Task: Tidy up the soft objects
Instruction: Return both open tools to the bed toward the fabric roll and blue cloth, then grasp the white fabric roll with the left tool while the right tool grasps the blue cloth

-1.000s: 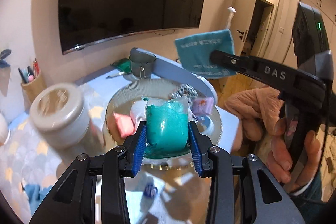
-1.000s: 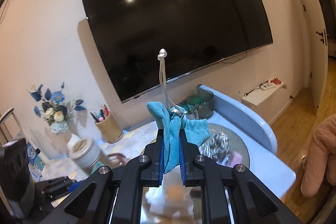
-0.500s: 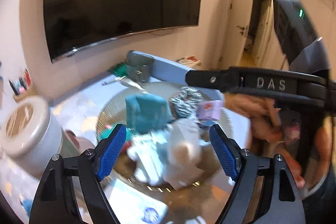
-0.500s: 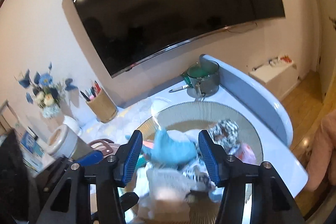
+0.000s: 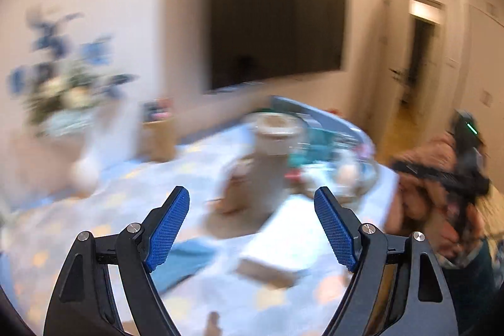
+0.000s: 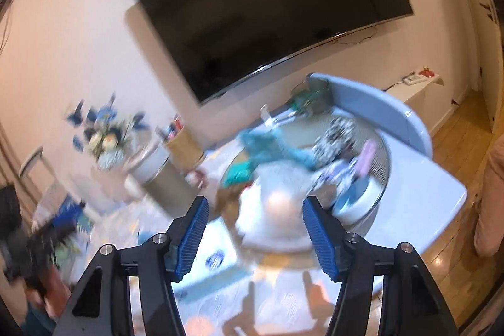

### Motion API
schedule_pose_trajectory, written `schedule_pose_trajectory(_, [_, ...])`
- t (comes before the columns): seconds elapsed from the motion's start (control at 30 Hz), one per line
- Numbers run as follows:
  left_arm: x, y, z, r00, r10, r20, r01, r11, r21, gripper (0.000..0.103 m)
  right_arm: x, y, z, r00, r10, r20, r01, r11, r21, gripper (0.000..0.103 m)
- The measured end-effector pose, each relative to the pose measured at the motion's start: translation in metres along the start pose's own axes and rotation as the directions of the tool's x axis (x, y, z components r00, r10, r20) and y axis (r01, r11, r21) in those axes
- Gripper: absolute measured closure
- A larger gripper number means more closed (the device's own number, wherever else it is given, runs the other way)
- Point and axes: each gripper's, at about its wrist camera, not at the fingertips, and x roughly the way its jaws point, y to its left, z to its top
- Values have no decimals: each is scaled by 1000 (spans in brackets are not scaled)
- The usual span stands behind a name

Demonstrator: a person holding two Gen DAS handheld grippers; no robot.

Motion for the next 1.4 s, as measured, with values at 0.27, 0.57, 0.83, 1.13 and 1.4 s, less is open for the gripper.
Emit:
schedule_pose_trajectory(0.27, [-50, 117, -23, 940, 333, -72, -341, 929, -144, 23, 29, 99, -65, 988, 72, -139, -97, 978, -183, 42])
schedule_pose_trajectory(0.57, [-1, 185, -94, 941, 229, -250, -284, 935, -210, 23, 108, 219, -117, 945, 120, -305, -222, 918, -328, 36])
schedule_pose_trajectory(0.83, [50, 207, -142, 962, 67, -264, -154, 934, -322, 23, 181, 266, -137, 918, 40, -394, -195, 911, -362, 35])
schedule_pose_trajectory(1.13, [73, 203, -160, 939, 70, -337, -168, 948, -272, 25, 237, 263, -115, 903, 48, -426, -151, 966, -212, 27])
schedule_pose_trajectory(1.4, [65, 213, -142, 944, -20, -330, -109, 924, -367, 25, 263, 277, -130, 894, -19, -447, -116, 955, -274, 26])
